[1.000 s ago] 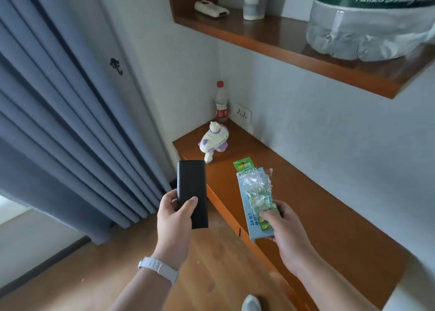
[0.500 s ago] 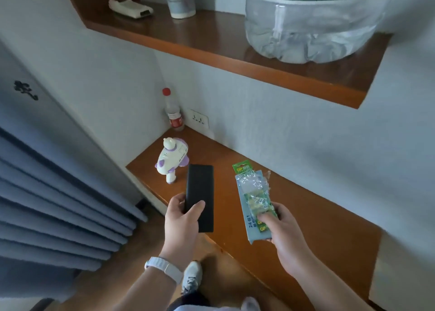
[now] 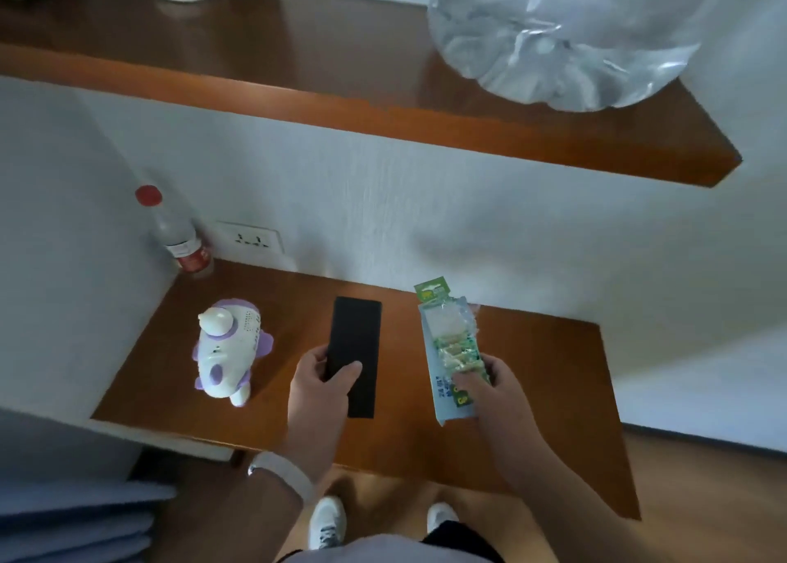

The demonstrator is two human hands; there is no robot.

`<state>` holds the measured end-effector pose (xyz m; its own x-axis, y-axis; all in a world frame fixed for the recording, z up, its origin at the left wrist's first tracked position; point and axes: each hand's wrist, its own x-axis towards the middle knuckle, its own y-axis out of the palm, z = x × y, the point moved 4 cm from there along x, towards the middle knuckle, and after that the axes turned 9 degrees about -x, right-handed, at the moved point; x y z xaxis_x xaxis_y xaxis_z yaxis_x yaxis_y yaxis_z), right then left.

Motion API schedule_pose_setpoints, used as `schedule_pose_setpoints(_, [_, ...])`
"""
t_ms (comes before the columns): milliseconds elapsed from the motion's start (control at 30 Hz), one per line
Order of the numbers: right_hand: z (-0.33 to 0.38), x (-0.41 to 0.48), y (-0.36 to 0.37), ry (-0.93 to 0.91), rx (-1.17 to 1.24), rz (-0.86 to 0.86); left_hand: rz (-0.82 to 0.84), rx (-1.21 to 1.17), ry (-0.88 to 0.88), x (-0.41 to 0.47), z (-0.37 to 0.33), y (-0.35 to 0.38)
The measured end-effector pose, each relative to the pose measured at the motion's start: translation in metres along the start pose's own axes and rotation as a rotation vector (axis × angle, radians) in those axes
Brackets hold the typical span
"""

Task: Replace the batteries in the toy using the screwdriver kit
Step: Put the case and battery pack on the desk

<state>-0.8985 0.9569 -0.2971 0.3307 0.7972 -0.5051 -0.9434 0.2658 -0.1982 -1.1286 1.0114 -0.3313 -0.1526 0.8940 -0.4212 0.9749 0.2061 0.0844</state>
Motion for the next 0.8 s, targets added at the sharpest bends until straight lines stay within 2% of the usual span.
schedule_pose_setpoints(333, [-0.034,-0.021,0.010,0.062,0.050,-0.215,0.182,0.042,-0.072,0.029,0.023,-0.015])
schedule_pose_setpoints(800, [-0.095,0.039,0.017,0.202,-0.038,-0.172,0.242,0.185,-0.092,0.049,0.041,-0.001])
